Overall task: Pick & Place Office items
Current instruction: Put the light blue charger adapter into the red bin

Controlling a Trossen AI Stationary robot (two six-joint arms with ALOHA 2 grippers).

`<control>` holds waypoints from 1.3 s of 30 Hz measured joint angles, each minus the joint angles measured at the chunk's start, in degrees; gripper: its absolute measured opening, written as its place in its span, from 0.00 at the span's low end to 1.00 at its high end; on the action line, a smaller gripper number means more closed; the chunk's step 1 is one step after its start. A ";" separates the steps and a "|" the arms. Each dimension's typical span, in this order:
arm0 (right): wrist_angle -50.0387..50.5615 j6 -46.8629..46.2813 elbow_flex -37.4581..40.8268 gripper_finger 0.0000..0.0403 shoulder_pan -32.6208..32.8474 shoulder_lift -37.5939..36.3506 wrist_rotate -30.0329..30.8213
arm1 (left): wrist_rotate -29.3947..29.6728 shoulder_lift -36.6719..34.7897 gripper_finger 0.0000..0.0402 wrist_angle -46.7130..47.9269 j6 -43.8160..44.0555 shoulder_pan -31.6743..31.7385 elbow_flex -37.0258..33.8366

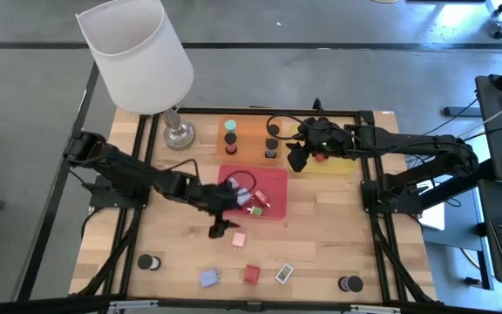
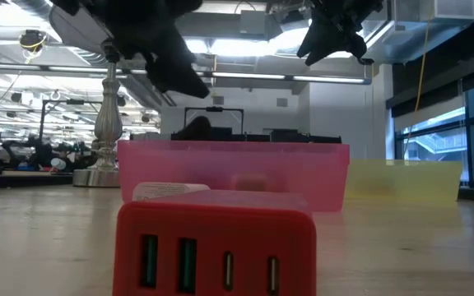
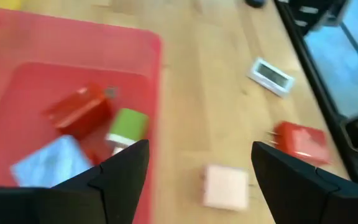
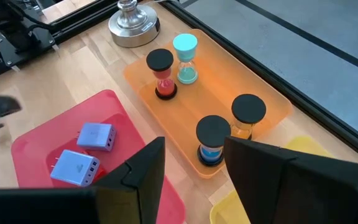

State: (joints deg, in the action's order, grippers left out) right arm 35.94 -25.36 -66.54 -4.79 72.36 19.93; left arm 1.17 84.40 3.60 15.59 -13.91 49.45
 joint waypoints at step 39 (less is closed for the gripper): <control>0.00 0.00 0.00 0.41 0.00 0.00 0.14 | 22.34 3.53 0.70 7.62 59.20 -30.05 3.07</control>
State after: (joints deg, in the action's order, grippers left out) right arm 35.94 -25.36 -66.54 -4.79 72.35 20.08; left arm 23.51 87.93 11.22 74.79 -43.97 52.53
